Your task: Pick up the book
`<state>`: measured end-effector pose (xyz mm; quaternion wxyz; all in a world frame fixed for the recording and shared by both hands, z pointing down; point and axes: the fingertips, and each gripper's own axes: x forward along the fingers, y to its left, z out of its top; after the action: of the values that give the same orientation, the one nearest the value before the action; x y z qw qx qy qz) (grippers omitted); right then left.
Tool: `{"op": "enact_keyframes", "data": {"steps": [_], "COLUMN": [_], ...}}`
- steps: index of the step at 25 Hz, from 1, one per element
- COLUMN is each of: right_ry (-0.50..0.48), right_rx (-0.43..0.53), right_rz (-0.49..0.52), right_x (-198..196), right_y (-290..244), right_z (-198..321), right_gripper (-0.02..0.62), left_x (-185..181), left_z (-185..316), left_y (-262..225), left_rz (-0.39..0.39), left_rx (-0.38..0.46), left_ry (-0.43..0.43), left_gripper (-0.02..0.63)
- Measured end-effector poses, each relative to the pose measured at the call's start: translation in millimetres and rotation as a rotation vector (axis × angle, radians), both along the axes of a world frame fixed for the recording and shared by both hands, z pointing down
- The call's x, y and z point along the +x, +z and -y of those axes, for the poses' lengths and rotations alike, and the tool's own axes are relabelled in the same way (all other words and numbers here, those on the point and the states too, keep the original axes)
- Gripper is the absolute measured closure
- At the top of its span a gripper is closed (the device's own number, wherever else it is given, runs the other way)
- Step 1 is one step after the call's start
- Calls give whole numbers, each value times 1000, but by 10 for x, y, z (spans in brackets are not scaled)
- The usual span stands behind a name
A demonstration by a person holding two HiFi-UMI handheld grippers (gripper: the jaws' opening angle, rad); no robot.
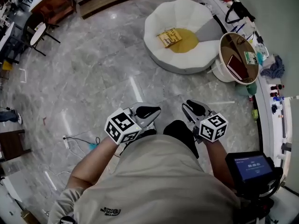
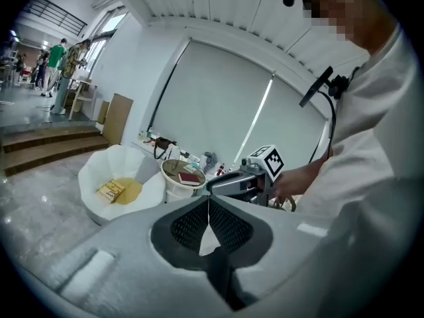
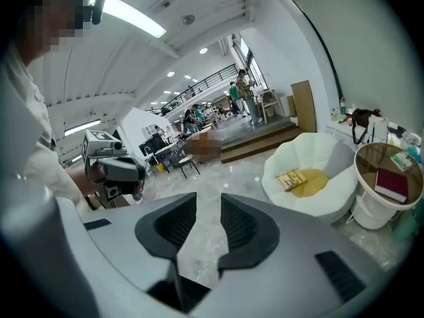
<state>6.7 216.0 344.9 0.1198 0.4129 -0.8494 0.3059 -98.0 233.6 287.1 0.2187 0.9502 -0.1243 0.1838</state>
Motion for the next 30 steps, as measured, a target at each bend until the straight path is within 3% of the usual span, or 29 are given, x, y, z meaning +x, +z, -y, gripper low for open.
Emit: {"op": "enact_keyframes", "data": {"steps": [7, 10, 16, 21, 24, 30], "right_ry": [128, 147, 197, 255, 325, 432], "right_rx": [-169, -196, -261, -303, -359, -505], "right_rz": [225, 290, 434, 496, 600, 738], "right_x": [-22, 1, 182, 491, 683, 923], "right_y": [349, 488, 1120, 1764, 2233, 3413], "right_z": [986, 1293, 2472, 3541, 4113, 4805], "right_gripper": [472, 474, 474, 479, 479, 471], "left_x": [-301, -386, -356, -17, 286, 870], "left_z": [792, 939, 1878, 2800, 3331, 4087], "left_y": [22, 51, 290, 565, 793, 1322], "left_rz": [-45, -24, 37, 85, 94, 105], "left_rx": [-37, -43, -82, -145, -183, -224], "left_ry": [-97, -124, -172, -173, -147, -65], "left_gripper": [598, 598, 598, 598, 598, 598]}}
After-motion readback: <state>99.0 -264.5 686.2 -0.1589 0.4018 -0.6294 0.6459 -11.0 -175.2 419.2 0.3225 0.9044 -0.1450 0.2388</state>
